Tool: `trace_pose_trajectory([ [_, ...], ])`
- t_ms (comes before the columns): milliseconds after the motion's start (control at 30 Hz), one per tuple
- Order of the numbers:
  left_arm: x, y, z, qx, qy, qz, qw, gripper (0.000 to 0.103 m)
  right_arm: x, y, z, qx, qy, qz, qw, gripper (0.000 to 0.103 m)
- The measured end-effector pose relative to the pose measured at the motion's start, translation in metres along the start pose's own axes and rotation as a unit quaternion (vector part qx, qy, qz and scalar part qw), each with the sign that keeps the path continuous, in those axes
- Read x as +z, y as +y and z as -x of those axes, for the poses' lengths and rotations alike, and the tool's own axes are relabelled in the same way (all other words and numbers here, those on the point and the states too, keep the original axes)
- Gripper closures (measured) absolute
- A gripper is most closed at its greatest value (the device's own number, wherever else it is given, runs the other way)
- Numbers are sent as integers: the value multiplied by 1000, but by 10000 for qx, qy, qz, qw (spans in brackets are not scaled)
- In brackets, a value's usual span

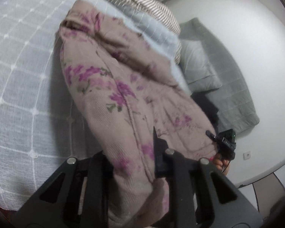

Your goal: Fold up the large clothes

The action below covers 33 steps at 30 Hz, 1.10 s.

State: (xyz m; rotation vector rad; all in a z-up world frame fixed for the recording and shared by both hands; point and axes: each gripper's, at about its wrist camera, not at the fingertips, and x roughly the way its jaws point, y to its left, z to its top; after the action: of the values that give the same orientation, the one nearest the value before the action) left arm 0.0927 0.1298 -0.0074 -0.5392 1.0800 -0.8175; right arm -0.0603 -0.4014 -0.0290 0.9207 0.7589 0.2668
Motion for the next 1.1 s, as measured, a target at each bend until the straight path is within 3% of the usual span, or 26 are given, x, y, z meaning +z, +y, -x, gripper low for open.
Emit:
trace_pose_trajectory([
  [300,-12,-23,78,-634,-819,-72,9946,83,-12,74,45,412,-513,658,9957,84],
  [467,-30,-43,146,-942,-1406,-343,9850,83,-31,109,100,613,-845,1007,9894,84],
  [600,-36,-48,175,-1025,-1704,-560,9784,82,-41,125,129,830,-1089,1145,9839,84],
  [700,-26,-35,165,-667,-1690,-445,9824,81,-32,123,123,851,-1083,1067,9847,83],
  [800,1,-19,133,-355,-1460,-199,9885,81,-11,106,98,542,-945,750,9912,83],
  [900,31,-17,110,-308,-1498,-214,9880,81,23,86,62,279,-917,428,9945,83],
  [1000,73,-15,90,-82,-1686,-227,9854,79,56,71,37,31,-1133,182,9934,83],
  [1100,109,-2,66,181,-1708,-148,9850,76,89,59,12,-476,-1413,-50,9888,83],
])
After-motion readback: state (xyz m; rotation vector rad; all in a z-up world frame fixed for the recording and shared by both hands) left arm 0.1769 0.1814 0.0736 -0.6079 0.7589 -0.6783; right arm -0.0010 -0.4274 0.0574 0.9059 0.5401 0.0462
